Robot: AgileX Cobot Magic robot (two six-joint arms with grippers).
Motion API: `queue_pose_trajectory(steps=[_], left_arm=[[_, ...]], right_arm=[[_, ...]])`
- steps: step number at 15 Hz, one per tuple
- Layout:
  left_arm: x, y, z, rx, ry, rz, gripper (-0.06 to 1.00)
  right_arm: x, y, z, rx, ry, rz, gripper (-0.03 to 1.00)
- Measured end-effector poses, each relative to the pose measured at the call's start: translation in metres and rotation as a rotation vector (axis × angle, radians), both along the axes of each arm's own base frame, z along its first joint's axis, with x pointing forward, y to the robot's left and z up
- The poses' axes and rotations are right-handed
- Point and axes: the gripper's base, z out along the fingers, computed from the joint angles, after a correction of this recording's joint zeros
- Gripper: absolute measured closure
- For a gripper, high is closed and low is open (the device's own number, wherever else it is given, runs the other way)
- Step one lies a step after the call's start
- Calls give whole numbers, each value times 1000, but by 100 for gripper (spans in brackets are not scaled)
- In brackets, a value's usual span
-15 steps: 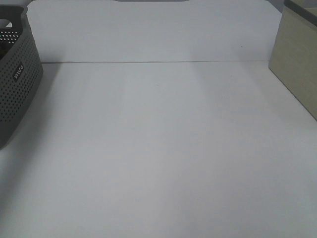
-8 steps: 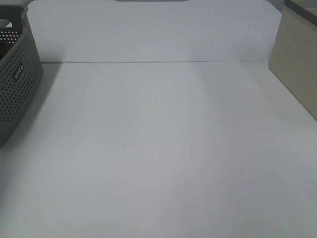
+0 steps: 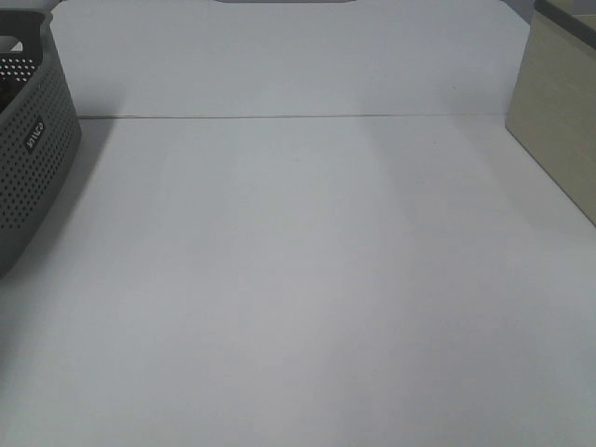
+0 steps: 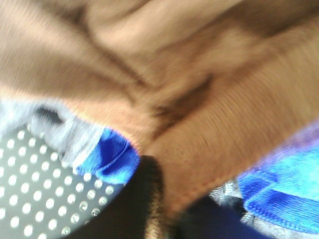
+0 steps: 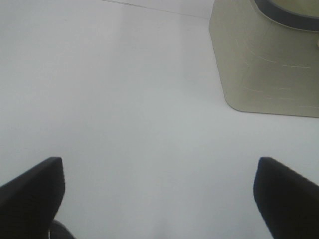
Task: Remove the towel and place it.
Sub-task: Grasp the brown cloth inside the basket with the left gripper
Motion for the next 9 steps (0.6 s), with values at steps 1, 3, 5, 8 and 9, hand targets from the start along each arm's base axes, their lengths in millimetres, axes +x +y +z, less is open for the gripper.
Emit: queue_pose_trajectory(steps=[1,3,5,8,9], left_arm=[[0,1,1,-2,-15,14,94],[1,0,3,-12,-46,51,94],[1,0,6,-23,-75,91,94],[-2,-6,26,-18,-120,96,94],[-5,-13,43,-15,-155,84,94]], right_arm=[[0,0,0,0,0,0,-2],[0,0,0,0,0,0,-2],[0,0,0,0,0,0,-2],[0,0,0,0,0,0,-2],[0,0,0,0,0,0,-2]])
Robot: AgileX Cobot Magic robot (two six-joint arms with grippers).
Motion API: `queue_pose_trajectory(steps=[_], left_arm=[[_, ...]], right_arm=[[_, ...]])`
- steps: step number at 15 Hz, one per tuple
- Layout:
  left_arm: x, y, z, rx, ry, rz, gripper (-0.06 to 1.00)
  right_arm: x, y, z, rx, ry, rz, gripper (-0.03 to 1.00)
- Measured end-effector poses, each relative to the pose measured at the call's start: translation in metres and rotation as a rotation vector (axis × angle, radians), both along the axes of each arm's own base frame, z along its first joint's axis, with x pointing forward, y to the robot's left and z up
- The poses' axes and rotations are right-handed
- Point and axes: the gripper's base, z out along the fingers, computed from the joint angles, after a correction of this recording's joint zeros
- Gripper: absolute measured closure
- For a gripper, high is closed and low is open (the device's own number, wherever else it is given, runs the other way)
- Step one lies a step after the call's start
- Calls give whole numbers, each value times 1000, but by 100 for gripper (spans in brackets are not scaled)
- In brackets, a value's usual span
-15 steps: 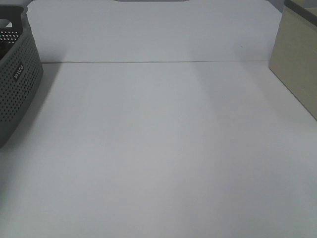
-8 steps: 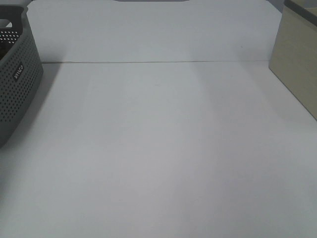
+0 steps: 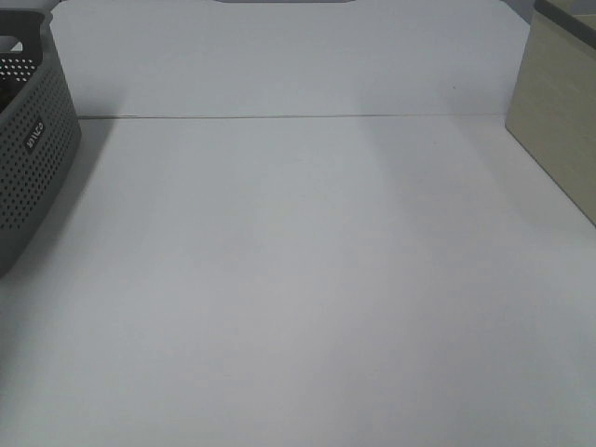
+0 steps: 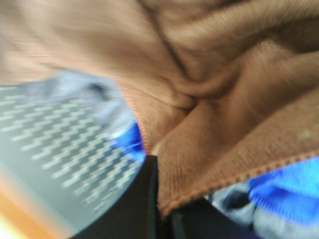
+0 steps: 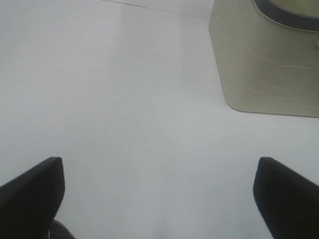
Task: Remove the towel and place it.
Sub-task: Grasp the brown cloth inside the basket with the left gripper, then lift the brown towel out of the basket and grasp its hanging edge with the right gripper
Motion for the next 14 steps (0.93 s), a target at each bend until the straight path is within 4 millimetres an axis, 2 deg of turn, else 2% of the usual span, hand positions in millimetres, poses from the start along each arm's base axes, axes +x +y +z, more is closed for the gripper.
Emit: queue_pose_trajectory(steps=[5,7,8,9,12,14], left_arm=[[-34,-37,105,6,-258,-9,94],[-57,-64,146,4,-345,-57,94],[-76,-84,176,-4,-420,-108,94],[-91,-101,195,-11,-472,-152,94],[-129,-138,235,2,-607,-237,94],[-148,-160,252,7,-681,-280,94]], right_arm=[[0,0,0,0,0,0,-2],[0,0,0,1,0,1,-2],[0,0,0,1,0,1,-2],[0,0,0,2,0,1,-2],[0,2,1,24,-4,16,-2],[2,7,6,55,-29,55,-2]])
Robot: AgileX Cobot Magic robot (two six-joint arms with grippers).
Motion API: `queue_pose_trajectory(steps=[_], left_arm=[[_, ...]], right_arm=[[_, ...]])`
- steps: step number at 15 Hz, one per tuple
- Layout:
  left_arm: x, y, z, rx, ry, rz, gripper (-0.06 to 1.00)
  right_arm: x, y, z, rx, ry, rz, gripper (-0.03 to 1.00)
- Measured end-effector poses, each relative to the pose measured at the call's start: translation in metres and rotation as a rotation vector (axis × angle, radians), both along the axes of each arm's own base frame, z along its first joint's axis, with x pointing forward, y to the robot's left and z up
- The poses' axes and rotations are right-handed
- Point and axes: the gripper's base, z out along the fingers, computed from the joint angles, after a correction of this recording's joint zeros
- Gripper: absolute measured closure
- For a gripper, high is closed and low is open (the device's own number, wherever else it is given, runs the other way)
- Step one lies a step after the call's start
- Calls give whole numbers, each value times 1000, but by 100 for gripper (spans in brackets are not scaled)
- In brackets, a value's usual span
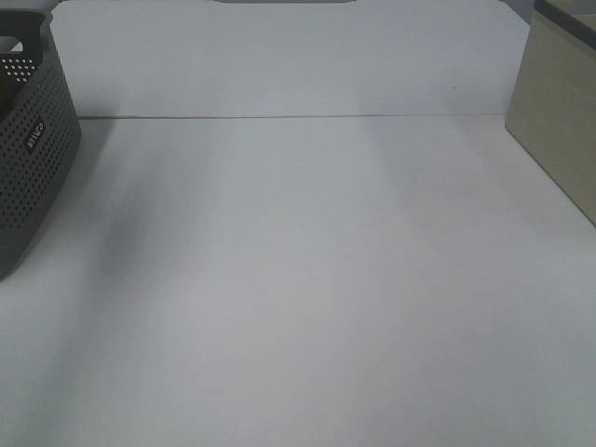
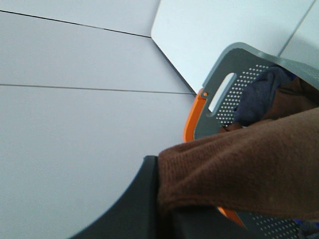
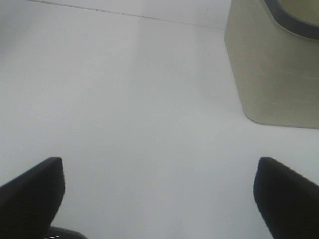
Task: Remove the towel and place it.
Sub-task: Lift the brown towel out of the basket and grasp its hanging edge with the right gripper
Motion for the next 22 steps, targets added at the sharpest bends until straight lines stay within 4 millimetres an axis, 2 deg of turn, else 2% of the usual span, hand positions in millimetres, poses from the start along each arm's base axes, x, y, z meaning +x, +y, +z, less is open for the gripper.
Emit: queue_pose_trajectory(steps=[1,4,5,6,7,11,12,13,14,16,19,22], left_arm=[[-3,-4,2,1,-12,-9,94],[-22,-47,15,-21,-64,-121,94],[-37,-79,19,-21,-88,-230,94],[-44,-94,20,-22,-91,-288,94],[-51,-107,21,-27,-99,-340,94],[-72,-146,30,-57,-203,-543,94],[-76,-155,31,-64,-227,-588,94],[-76,-159,31,-66,-234,-605,94],[-73,-169,26,-52,-240,-635,94],[-68,-176,19,-15,-226,-649,94],[-64,-182,14,-1,-216,-659,94],[-61,-188,13,-6,-235,-684,94]], right_arm=[[6,5,4,14,-10,47,-2],[35,27,20,45,-61,307,-2],[62,41,26,64,-76,495,-2],[75,49,29,84,-103,591,-2],[83,52,29,96,-115,632,-2],[148,70,18,176,-173,867,-1],[154,71,16,184,-188,892,-1],[171,74,14,221,-194,925,-1],[206,79,14,301,-197,969,-1],[240,83,9,356,-167,1005,-1],[273,93,2,431,-130,1085,0],[298,129,-5,443,-33,1213,0]])
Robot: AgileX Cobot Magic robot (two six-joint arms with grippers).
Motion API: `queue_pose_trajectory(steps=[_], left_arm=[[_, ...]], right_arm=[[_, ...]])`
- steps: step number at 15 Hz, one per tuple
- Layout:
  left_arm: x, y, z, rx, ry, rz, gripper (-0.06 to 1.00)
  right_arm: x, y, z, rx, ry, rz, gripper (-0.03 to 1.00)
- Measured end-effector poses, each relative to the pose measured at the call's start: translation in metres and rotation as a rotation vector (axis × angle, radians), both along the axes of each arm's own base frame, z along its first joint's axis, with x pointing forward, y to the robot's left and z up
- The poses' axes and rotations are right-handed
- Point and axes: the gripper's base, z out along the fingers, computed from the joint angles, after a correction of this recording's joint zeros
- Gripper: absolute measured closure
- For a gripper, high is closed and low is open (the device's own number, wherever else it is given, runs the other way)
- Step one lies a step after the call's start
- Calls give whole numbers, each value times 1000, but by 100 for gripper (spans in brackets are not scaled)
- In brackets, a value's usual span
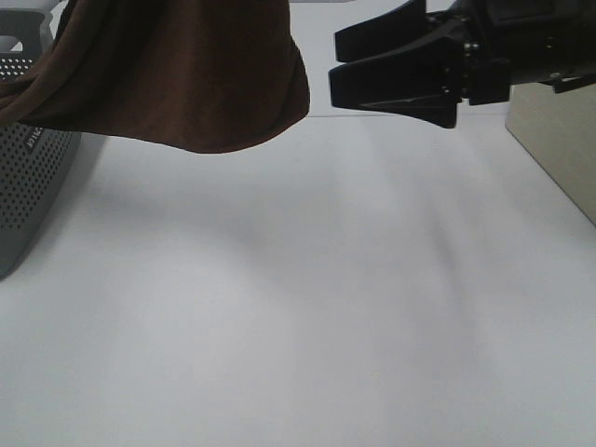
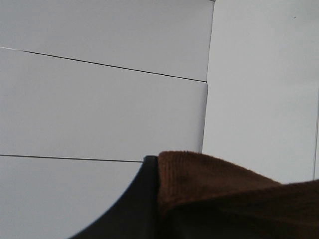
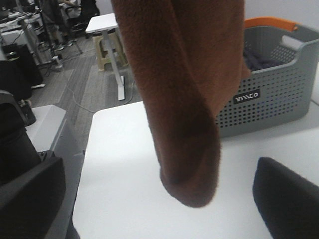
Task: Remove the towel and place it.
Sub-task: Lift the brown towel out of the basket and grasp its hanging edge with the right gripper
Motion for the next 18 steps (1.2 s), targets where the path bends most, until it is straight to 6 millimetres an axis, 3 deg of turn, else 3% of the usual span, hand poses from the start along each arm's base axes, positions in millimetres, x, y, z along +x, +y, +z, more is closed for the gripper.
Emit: queue_pose_trajectory(steps=[3,6,9,12,14,18], left_arm=[[1,-1,-1,2,1,-1,94],[1,-2,-2,-5,8,-6,94],[0,-3,-2,-14,20,-13,94],[0,-3,-2,-14,20,-13,94],[0,-3,-2,-15,21,-13,94],[0,-3,-3,-25,33,-20,94]], right_arm=[[9,23,0,-38,21,71,0],[10,43,-6,-100,4,18,0],[13,47,-10,-132,-7,-33,0],[7,48,-7,-101,8,33,3],[4,48,-8,-113,5,64,19],[4,46,-14,-189,34,60,67]])
